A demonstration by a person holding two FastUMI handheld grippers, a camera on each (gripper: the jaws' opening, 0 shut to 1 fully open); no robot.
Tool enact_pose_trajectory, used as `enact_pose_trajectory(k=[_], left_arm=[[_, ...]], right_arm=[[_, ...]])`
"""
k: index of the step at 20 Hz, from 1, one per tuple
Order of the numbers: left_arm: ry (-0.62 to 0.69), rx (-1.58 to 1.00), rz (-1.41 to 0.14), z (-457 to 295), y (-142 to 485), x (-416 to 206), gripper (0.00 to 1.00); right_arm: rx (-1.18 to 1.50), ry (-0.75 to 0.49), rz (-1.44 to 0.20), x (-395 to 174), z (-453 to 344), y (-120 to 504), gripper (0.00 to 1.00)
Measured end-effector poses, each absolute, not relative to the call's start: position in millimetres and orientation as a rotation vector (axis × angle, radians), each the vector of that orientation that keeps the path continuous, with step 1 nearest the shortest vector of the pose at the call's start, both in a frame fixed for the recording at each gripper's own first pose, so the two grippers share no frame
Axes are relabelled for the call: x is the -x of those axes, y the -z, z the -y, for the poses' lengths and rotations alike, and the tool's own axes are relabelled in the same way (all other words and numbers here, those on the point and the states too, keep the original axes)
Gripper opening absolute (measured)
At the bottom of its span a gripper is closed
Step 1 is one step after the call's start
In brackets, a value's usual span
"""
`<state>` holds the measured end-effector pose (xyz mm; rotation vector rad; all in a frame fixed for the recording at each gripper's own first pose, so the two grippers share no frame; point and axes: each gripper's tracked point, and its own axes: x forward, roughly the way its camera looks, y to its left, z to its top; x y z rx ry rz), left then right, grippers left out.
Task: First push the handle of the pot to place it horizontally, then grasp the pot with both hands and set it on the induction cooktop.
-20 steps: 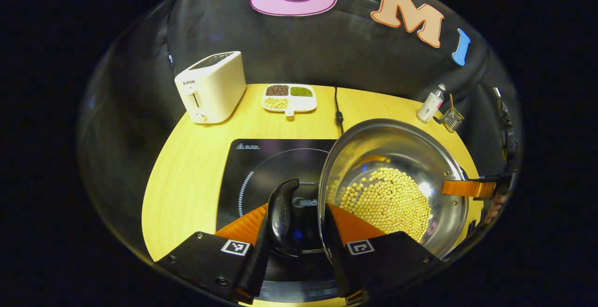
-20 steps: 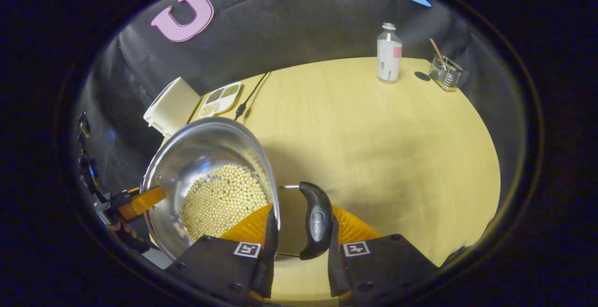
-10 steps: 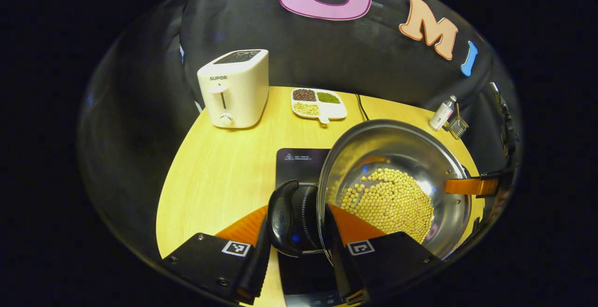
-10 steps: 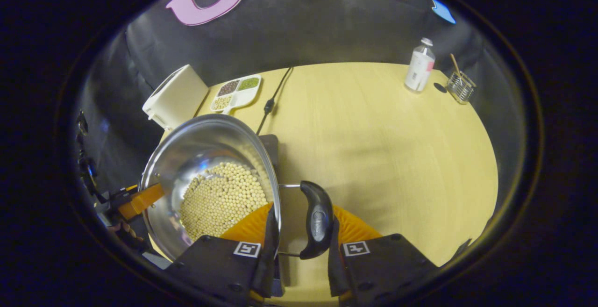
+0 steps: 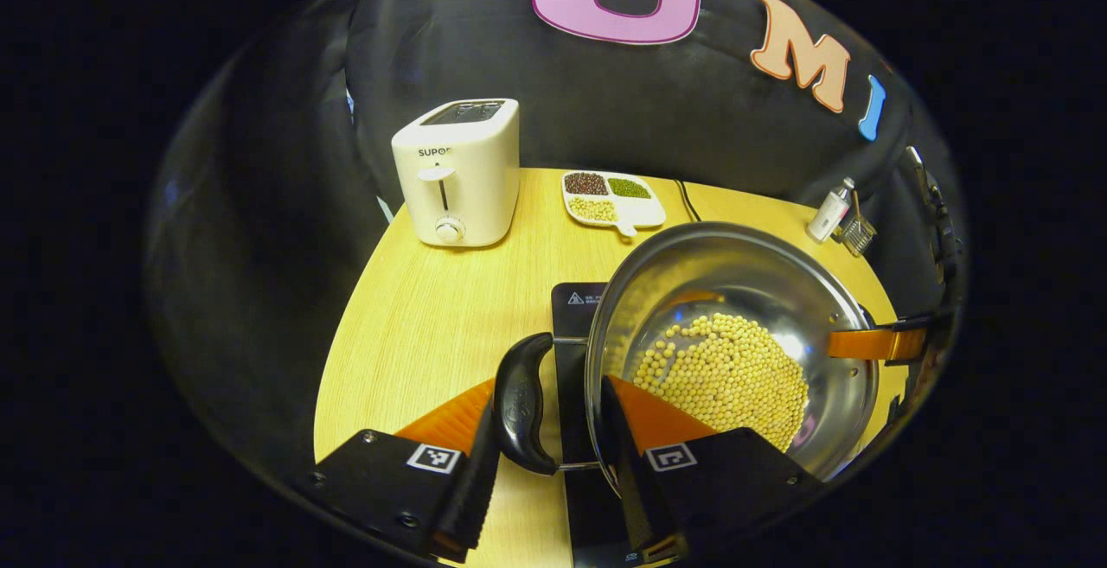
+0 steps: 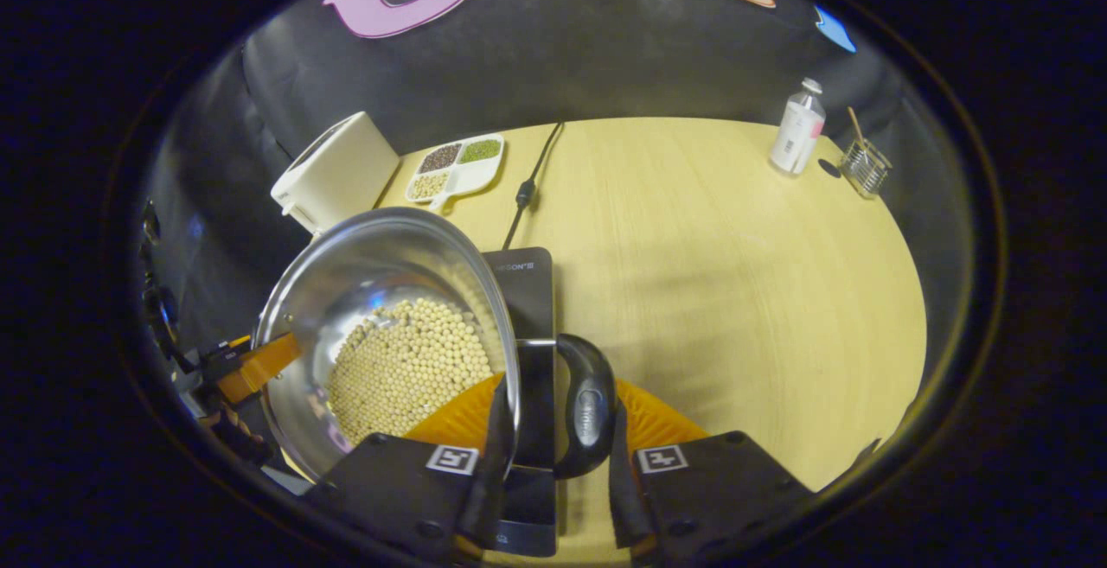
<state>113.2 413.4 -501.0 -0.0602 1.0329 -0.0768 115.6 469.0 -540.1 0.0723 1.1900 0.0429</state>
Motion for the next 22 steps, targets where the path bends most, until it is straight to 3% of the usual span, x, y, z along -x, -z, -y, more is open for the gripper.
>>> enact_pose_trajectory(k=[4, 6, 7, 8, 10, 12, 14, 17, 18, 22], left_arm=[[0.081, 0.062, -1.022, -406, 496, -114, 0.71], [0.061, 0.070, -1.030, -406, 495, -110, 0.84], [0.051, 0.063, -1.023, -407, 491, -110, 0.82], [0.043, 0.058, -0.995, -406, 484, -113, 0.88], [0.028, 0.043, -0.950, -405, 470, -118, 0.85], [0.022, 0.004, -0.914, -403, 455, -121, 0.96], [0.024, -0.032, -0.877, -394, 436, -123, 0.98], [0.016, -0.110, -0.812, -382, 406, -127, 0.98], [0.009, -0.144, -0.773, -375, 390, -129, 0.97], [-0.018, -0.186, -0.646, -329, 324, -127, 0.96]], right_arm=[[0.003, -0.080, -1.129, -120, -466, 530, 0.65], [0.007, -0.087, -1.113, -120, -461, 524, 0.70], [0.007, -0.078, -1.101, -124, -456, 521, 0.85], [0.003, -0.070, -1.082, -126, -451, 512, 1.00], [-0.029, -0.070, -1.059, -131, -447, 504, 0.95], [-0.058, -0.059, -1.028, -138, -438, 492, 0.99], [-0.080, -0.048, -0.996, -143, -429, 478, 1.00], [-0.130, -0.074, -0.948, -147, -417, 453, 1.00], [-0.150, -0.084, -0.926, -149, -411, 442, 0.94], [-0.174, -0.105, -0.833, -150, -354, 388, 0.99]])
